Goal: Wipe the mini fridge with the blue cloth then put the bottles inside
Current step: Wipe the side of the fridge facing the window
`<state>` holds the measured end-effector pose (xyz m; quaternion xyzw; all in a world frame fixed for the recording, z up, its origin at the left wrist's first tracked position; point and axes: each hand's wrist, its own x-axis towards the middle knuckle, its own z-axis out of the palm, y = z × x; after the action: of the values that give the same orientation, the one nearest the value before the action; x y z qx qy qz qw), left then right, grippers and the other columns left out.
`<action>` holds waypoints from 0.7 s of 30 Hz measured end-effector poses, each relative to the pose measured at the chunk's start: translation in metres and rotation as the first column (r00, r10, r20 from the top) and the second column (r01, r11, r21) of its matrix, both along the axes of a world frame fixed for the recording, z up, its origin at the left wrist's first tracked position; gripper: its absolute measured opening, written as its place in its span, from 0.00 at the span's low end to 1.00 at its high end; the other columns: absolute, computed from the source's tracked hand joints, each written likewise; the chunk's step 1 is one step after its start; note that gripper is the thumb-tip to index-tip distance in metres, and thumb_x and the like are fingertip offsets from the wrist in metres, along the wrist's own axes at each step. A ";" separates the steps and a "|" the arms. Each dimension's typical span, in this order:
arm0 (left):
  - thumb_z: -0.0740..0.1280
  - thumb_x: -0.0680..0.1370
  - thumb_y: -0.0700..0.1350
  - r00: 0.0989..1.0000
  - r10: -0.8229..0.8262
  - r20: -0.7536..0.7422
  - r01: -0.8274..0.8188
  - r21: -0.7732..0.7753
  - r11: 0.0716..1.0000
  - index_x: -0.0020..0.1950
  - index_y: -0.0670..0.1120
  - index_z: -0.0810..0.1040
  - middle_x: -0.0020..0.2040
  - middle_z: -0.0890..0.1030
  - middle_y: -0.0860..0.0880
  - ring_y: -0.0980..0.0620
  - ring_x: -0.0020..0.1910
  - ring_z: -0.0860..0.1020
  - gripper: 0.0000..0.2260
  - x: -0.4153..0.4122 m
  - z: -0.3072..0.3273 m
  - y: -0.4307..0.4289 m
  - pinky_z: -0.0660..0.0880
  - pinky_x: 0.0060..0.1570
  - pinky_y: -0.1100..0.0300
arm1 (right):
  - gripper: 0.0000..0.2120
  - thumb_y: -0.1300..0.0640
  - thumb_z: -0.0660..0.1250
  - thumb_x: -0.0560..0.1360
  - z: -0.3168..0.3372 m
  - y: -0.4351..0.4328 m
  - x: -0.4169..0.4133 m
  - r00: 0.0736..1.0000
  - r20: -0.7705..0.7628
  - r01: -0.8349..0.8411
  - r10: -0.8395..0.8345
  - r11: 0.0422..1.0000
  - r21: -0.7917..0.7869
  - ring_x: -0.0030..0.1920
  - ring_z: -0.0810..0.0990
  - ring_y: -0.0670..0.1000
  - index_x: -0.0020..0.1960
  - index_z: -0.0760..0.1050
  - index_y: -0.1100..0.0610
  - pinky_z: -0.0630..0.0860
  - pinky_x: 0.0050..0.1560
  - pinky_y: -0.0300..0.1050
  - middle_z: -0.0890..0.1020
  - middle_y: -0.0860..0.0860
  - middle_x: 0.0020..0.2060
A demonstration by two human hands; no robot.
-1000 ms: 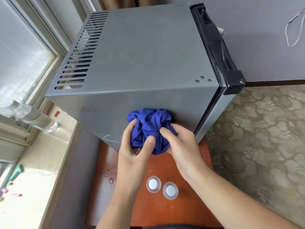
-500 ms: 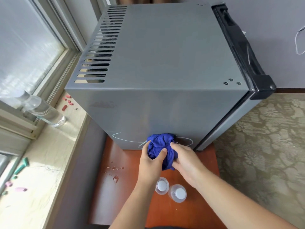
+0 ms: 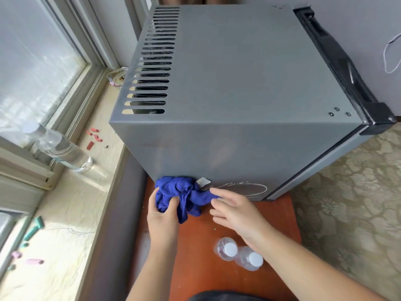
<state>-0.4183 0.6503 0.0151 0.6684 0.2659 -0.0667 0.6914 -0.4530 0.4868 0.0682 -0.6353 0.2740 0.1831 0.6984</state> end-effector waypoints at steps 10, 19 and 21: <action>0.71 0.77 0.44 0.996 0.042 0.077 -0.036 -0.085 0.996 0.64 0.61 0.79 0.47 0.85 0.48 0.51 0.41 0.78 0.17 0.003 -0.002 0.026 0.74 0.42 0.51 | 0.20 0.57 0.66 0.82 -0.002 0.025 0.011 0.995 -0.037 -0.092 0.091 0.995 -0.025 0.58 0.84 0.47 0.74 0.73 0.51 0.80 0.64 0.47 0.82 0.47 0.60; 0.71 0.74 0.47 0.990 0.123 -0.072 -0.131 -0.114 0.985 0.62 0.60 0.80 0.47 0.86 0.51 0.51 0.41 0.80 0.17 0.013 -0.029 0.026 0.77 0.45 0.51 | 0.14 0.54 0.67 0.81 -0.003 0.028 0.004 0.989 -0.007 -0.148 0.148 0.985 -0.084 0.57 0.85 0.45 0.66 0.78 0.46 0.82 0.61 0.46 0.84 0.42 0.56; 0.70 0.72 0.48 0.984 0.105 -0.142 -0.125 -0.139 0.982 0.63 0.58 0.79 0.46 0.85 0.51 0.48 0.42 0.80 0.20 0.013 -0.044 0.013 0.79 0.45 0.48 | 0.14 0.55 0.68 0.81 -0.006 0.015 -0.003 0.992 -0.023 -0.122 0.120 0.987 -0.107 0.56 0.86 0.45 0.66 0.79 0.47 0.83 0.59 0.45 0.84 0.43 0.56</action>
<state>-0.4057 0.6636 -0.0291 0.5931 0.3443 -0.0907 0.7221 -0.4562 0.5013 0.0625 -0.6860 0.2502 0.2154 0.6484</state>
